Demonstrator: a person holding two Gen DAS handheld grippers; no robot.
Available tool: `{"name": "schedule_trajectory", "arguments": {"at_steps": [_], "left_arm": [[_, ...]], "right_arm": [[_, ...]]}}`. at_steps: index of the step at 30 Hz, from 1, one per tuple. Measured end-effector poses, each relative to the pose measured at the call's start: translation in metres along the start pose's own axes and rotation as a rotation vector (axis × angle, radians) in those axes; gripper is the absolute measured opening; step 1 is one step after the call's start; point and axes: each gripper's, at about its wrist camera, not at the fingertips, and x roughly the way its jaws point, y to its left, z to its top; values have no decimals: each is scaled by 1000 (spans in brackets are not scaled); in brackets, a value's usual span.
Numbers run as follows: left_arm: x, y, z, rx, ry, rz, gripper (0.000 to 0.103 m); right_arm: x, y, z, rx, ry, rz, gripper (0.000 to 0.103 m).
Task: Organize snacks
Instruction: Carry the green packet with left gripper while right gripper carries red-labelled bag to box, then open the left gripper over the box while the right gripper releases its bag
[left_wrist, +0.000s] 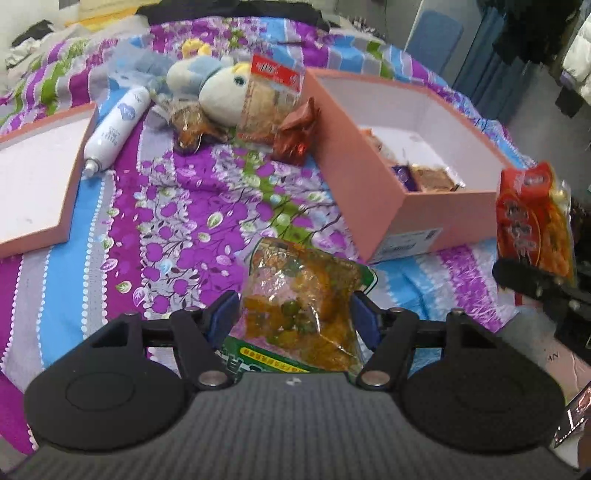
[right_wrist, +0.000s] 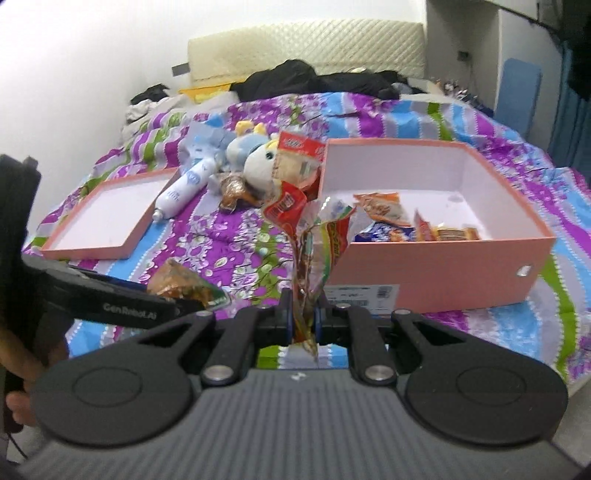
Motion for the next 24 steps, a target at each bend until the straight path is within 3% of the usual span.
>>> {"name": "schedule_trajectory", "arguments": {"at_steps": [6,12,24], "left_arm": [[-17,-13,7,-35,-29,-9,71],[-23,-28,36,-21,-80,-44,71],[33,-79,132,32,-128,-156,71]], "right_arm": [[-15,-7,-6,14,-12,-18,14],[-10,-26,14,18,-57,-46,14],[40,-87,67,37,-74,-108,14]]}}
